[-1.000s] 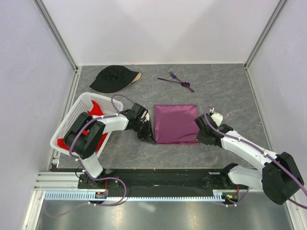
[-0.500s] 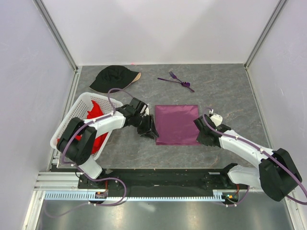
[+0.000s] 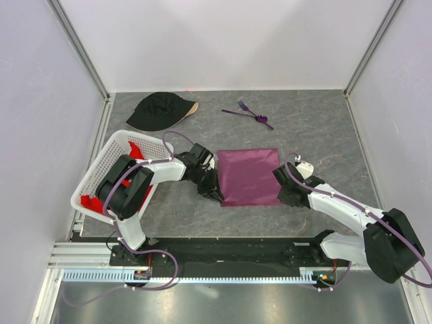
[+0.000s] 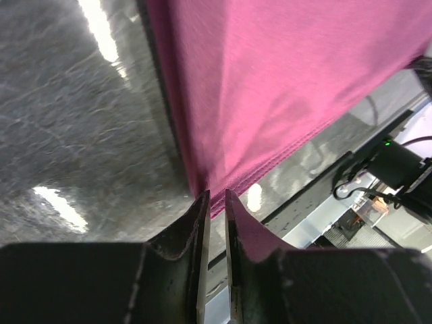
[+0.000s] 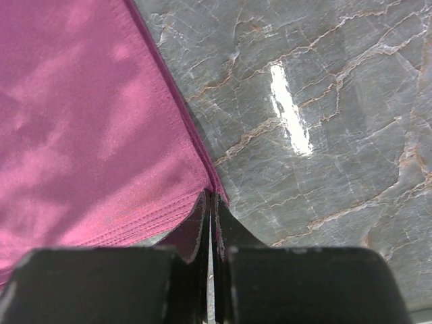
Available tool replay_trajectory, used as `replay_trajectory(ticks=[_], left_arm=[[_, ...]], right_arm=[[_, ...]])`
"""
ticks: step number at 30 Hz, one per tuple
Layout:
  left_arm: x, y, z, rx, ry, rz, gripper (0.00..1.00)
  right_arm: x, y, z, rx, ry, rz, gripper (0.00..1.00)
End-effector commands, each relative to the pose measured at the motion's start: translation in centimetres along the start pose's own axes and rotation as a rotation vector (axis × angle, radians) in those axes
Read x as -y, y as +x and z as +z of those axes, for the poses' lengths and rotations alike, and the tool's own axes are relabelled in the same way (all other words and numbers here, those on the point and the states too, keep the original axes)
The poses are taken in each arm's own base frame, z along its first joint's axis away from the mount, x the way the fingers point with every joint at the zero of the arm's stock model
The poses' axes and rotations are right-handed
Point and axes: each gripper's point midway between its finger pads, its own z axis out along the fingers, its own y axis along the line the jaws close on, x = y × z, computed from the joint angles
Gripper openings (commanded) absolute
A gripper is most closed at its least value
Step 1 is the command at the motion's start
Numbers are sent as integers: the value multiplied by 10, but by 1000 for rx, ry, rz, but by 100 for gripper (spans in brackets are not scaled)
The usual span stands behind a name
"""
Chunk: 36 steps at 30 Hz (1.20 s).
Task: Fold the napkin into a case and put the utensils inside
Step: Smooth out the square-folded napkin at the center of the board.
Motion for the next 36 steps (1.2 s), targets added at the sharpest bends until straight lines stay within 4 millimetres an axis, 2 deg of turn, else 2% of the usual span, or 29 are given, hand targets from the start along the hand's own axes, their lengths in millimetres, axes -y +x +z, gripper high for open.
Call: replay_trajectory(ticks=[1, 3, 4, 5, 7, 9, 12, 14, 17, 20, 23, 24, 26, 30, 31, 32, 33, 34, 35, 36], left_arm=[[-5, 4, 8, -7, 15, 8, 20], [-8, 5, 8, -6, 3, 8, 20], [-9, 6, 8, -4, -1, 9, 20], [-10, 6, 9, -5, -2, 11, 20], [-11, 6, 8, -6, -3, 12, 19], [-11, 7, 8, -5, -6, 13, 19], [-12, 7, 9, -3, -9, 13, 19], [-13, 7, 9, -5, -11, 11, 19], [-11, 7, 6, -1, -8, 19, 19], [0, 4, -4, 17, 8, 38, 21], [21, -4, -18, 35, 46, 72, 25], [31, -11, -23, 51, 60, 89, 25], [38, -14, -30, 52, 61, 98, 26], [55, -38, -43, 100, 74, 112, 27], [57, -42, -44, 99, 79, 108, 27], [55, -44, -43, 86, 71, 92, 27], [62, -56, -48, 101, 87, 100, 27], [58, -58, -44, 82, 70, 88, 27], [66, -72, -50, 105, 73, 103, 26], [62, -79, -50, 112, 49, 115, 26]], right_arm=[[-1, -16, -9, 44, 11, -16, 8], [-5, -29, -19, 73, 7, -26, 14], [-7, -35, -23, 91, -2, -48, 22], [-16, -45, -30, 113, -32, -51, 25], [-28, -51, -36, 117, -78, -63, 30], [-46, -57, -35, 124, -134, -81, 33], [-58, -51, -19, 79, -144, -119, 36], [-59, -44, -6, 38, -133, -144, 35], [-55, -36, 2, 22, -131, -151, 35], [-49, -23, 5, -2, -142, -137, 33], [-45, -13, 7, -20, -160, -109, 33], [-47, -11, 7, -25, -173, -103, 33], [-50, -11, 4, -32, -191, -105, 33], [-59, -36, -3, 37, -193, -110, 35], [-65, -51, -6, 62, -202, -94, 35], [-68, -53, -4, 47, -207, -102, 36], [-76, -71, -7, 63, -228, -80, 42], [-80, -73, -3, 50, -225, -104, 46], [-83, -81, -2, 57, -227, -113, 55], [-84, -91, 0, 71, -219, -111, 60]])
